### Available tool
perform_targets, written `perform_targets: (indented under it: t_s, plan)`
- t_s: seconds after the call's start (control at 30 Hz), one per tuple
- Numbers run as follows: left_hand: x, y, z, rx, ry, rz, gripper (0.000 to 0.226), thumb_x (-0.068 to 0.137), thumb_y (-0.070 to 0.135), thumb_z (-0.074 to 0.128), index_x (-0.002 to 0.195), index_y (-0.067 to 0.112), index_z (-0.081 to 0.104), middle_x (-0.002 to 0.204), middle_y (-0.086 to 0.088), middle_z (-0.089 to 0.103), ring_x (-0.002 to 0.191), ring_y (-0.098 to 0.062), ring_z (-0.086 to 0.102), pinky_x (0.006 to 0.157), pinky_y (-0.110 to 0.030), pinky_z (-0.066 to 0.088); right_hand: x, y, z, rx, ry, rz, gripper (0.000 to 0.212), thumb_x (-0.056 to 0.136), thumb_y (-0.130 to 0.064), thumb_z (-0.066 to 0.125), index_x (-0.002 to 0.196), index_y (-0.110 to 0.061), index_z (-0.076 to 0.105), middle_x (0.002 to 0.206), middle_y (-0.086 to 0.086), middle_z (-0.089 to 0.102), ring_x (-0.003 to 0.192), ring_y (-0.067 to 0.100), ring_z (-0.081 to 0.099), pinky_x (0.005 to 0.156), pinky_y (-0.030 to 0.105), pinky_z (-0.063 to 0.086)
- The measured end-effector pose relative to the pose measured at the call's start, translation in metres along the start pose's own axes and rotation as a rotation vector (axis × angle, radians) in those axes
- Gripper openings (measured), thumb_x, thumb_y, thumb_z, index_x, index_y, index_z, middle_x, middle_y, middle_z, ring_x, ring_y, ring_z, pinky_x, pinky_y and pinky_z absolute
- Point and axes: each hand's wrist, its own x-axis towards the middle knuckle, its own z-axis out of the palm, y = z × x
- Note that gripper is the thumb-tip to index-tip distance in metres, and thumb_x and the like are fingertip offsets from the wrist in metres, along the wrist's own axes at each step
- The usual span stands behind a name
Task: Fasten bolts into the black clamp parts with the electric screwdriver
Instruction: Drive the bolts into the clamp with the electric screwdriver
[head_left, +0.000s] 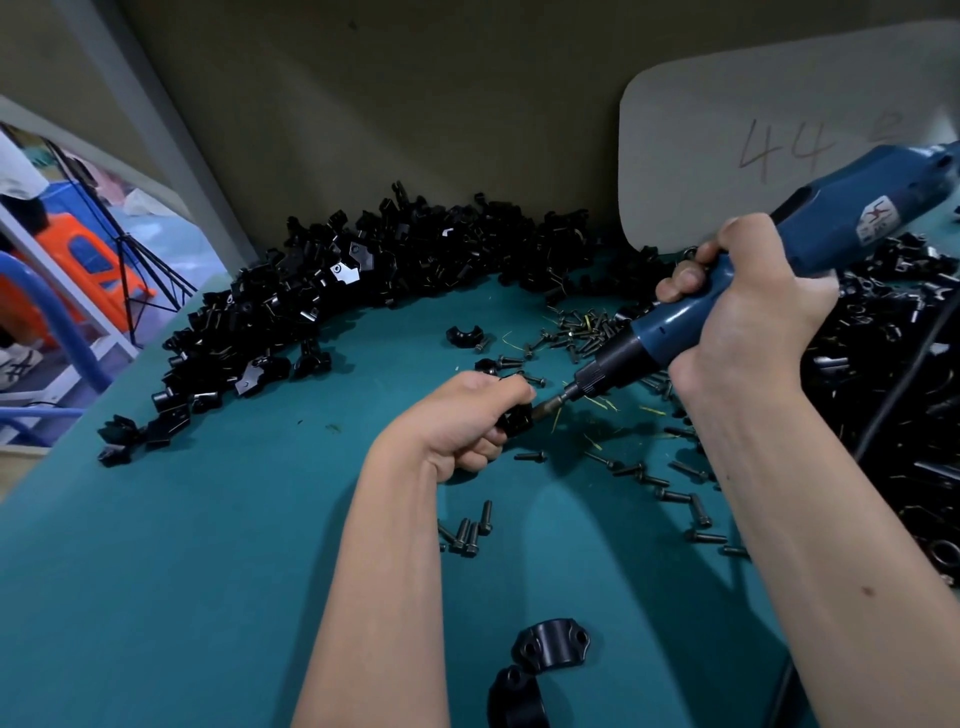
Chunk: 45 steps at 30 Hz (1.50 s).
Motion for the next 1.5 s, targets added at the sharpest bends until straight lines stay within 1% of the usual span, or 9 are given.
perform_targets:
  t_s: [0.13, 0.3, 0.43, 0.57, 0.83, 0.97, 1.2, 1.33, 1.5]
  plan:
    - [0.000, 0.001, 0.000, -0.022, -0.001, -0.001, 0.031, 0.100, 0.027, 0.055, 0.073, 0.022, 0.041, 0.054, 0.005, 0.029, 0.044, -0.009, 0.021, 0.038, -0.016, 0.013, -0.002, 0.001, 0.004, -0.013, -0.013, -0.047, 0.023, 0.081, 0.006, 0.056, 0.092, -0.010, 0.042, 0.059, 0.004, 0.048, 0.044, 0.018, 0.043, 0.050, 0.030, 0.041]
    - [0.000, 0.000, -0.001, -0.013, -0.017, 0.015, 0.031, 0.101, 0.026, 0.054, 0.072, 0.021, 0.042, 0.054, 0.005, 0.029, 0.043, -0.008, 0.021, 0.037, -0.016, 0.015, 0.000, 0.002, -0.001, 0.015, -0.004, 0.007, 0.020, 0.080, 0.004, 0.056, 0.084, -0.010, 0.042, 0.059, 0.004, 0.047, 0.045, 0.017, 0.043, 0.050, 0.029, 0.039]
    - [0.000, 0.000, 0.000, 0.018, -0.012, 0.020, 0.030, 0.100, 0.027, 0.054, 0.073, 0.021, 0.042, 0.054, 0.005, 0.030, 0.043, -0.009, 0.022, 0.036, -0.016, 0.017, 0.003, 0.006, -0.007, 0.032, 0.042, 0.059, 0.022, 0.082, 0.003, 0.056, 0.091, -0.010, 0.041, 0.060, 0.002, 0.048, 0.046, 0.016, 0.043, 0.049, 0.028, 0.039]
    - [0.001, 0.000, 0.000, 0.018, 0.000, 0.022, 0.028, 0.099, 0.026, 0.054, 0.074, 0.021, 0.042, 0.054, 0.005, 0.030, 0.044, -0.009, 0.022, 0.037, -0.016, 0.016, 0.003, 0.008, -0.007, 0.024, 0.059, 0.059, 0.021, 0.083, 0.004, 0.057, 0.087, -0.010, 0.041, 0.059, 0.002, 0.049, 0.046, 0.016, 0.044, 0.050, 0.028, 0.040]
    - [-0.001, -0.001, -0.001, -0.024, -0.003, 0.031, 0.030, 0.100, 0.025, 0.054, 0.073, 0.021, 0.042, 0.052, 0.006, 0.030, 0.042, -0.008, 0.021, 0.037, -0.015, 0.015, -0.003, 0.005, -0.002, 0.025, -0.010, 0.017, 0.022, 0.081, 0.003, 0.056, 0.090, -0.009, 0.041, 0.061, 0.004, 0.047, 0.046, 0.017, 0.043, 0.051, 0.029, 0.039]
    - [0.001, -0.002, -0.001, -0.044, 0.017, 0.037, 0.030, 0.100, 0.024, 0.054, 0.073, 0.020, 0.041, 0.052, 0.006, 0.029, 0.042, -0.008, 0.020, 0.037, -0.015, 0.015, -0.003, 0.006, -0.003, 0.030, 0.047, 0.021, 0.026, 0.083, 0.004, 0.056, 0.099, -0.009, 0.040, 0.061, 0.003, 0.048, 0.046, 0.017, 0.044, 0.050, 0.030, 0.040]
    - [0.000, -0.002, 0.001, -0.095, 0.026, 0.061, 0.030, 0.100, 0.025, 0.055, 0.075, 0.021, 0.040, 0.052, 0.006, 0.028, 0.042, -0.008, 0.019, 0.037, -0.015, 0.013, 0.001, 0.005, -0.006, 0.015, 0.198, 0.044, 0.027, 0.081, 0.003, 0.059, 0.098, -0.008, 0.042, 0.059, 0.004, 0.050, 0.046, 0.018, 0.043, 0.052, 0.031, 0.040]
    - [-0.002, -0.003, -0.001, -0.147, 0.012, 0.053, 0.029, 0.101, 0.026, 0.054, 0.076, 0.021, 0.040, 0.054, 0.005, 0.028, 0.043, -0.007, 0.019, 0.039, -0.016, 0.011, 0.005, 0.004, -0.001, -0.003, 0.193, 0.050, 0.025, 0.081, 0.002, 0.058, 0.098, -0.007, 0.041, 0.058, 0.003, 0.051, 0.045, 0.018, 0.042, 0.052, 0.029, 0.039]
    - [-0.007, -0.005, -0.004, -0.253, -0.068, 0.159, 0.030, 0.099, 0.029, 0.054, 0.075, 0.022, 0.039, 0.056, 0.004, 0.029, 0.043, -0.006, 0.018, 0.036, -0.013, 0.013, 0.008, -0.007, -0.001, 0.069, 0.173, 0.188, 0.021, 0.089, -0.003, 0.059, 0.077, -0.011, 0.043, 0.058, -0.001, 0.050, 0.046, 0.013, 0.043, 0.048, 0.025, 0.038]
